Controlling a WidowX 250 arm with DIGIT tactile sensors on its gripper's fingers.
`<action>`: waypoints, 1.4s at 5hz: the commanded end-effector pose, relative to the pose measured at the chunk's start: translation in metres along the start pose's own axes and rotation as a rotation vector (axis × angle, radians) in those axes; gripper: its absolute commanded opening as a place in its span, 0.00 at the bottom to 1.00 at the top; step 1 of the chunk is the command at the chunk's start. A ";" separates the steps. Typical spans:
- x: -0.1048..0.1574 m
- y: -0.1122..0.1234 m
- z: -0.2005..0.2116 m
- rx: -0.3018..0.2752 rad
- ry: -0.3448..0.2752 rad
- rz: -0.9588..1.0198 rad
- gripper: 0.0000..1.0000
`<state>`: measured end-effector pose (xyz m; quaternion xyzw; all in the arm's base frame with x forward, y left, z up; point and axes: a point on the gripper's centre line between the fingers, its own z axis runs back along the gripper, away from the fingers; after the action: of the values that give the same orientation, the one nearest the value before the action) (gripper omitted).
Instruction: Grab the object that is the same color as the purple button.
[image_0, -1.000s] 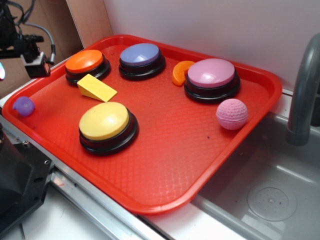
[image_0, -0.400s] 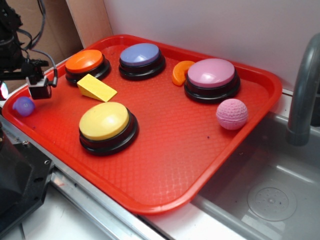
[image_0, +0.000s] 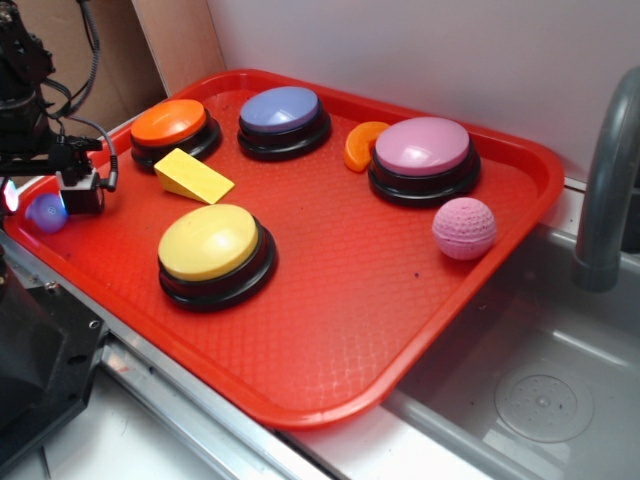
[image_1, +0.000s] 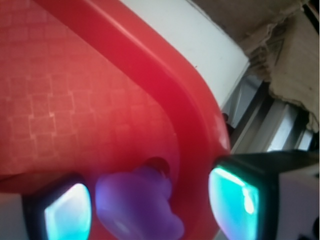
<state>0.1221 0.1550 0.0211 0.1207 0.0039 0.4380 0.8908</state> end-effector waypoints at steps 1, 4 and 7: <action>-0.002 0.004 0.002 0.017 -0.020 0.018 0.15; -0.004 -0.012 0.042 -0.084 -0.051 0.037 0.02; -0.042 -0.084 0.136 -0.242 -0.104 -0.200 0.00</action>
<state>0.1825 0.0380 0.1188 0.0368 -0.0632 0.3299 0.9412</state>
